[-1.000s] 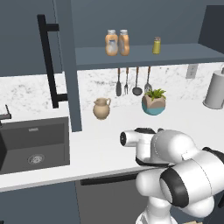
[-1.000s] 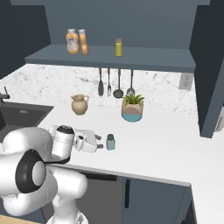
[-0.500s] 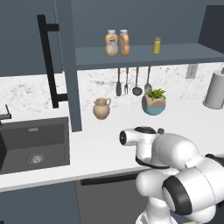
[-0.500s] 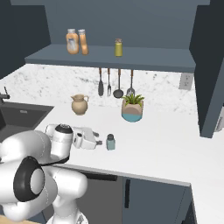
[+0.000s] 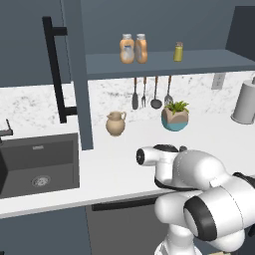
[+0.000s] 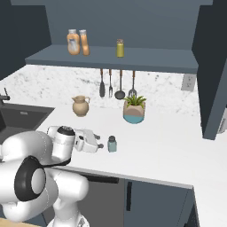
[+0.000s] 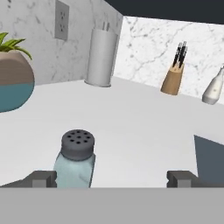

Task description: Put the shaker and condiment bottle from the counter next to their counterparts in the cabinet.

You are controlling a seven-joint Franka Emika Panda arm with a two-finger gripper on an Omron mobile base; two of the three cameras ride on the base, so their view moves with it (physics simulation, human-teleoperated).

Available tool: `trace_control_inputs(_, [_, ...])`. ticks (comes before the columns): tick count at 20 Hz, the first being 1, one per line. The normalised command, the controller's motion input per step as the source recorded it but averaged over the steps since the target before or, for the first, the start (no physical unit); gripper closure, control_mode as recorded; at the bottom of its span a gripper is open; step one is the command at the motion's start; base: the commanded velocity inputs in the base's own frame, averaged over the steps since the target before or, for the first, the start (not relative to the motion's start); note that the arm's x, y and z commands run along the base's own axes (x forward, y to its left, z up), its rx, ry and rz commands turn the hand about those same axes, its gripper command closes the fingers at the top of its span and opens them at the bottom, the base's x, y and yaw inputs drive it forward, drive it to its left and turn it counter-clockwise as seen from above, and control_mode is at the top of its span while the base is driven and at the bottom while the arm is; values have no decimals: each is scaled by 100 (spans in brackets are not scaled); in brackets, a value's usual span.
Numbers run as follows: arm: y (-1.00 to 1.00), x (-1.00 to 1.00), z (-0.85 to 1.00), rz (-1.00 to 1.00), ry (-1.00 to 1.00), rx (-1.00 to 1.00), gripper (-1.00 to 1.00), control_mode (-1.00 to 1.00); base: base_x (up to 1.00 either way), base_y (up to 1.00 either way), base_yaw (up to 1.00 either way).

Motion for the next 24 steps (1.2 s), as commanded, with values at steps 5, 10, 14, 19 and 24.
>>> trace_control_inputs(5, [0, -2, 0, 0, 0, 6, -100, -100, 0, 0, 0])
trace_control_inputs(10, [0, 0, 0, 0, -1, 8, -100, -100, 0, 0, 0])
trace_control_inputs(14, [0, 0, 0, 0, -1, 7, -100, -100, 0, 0, 0])
trace_control_inputs(19, [0, -1, 0, 0, -3, 4, -100, -100, 0, 0, 0])
trace_control_inputs(24, [0, 0, -10, 0, -3, 0, -100, -100, 0, 0, 0])
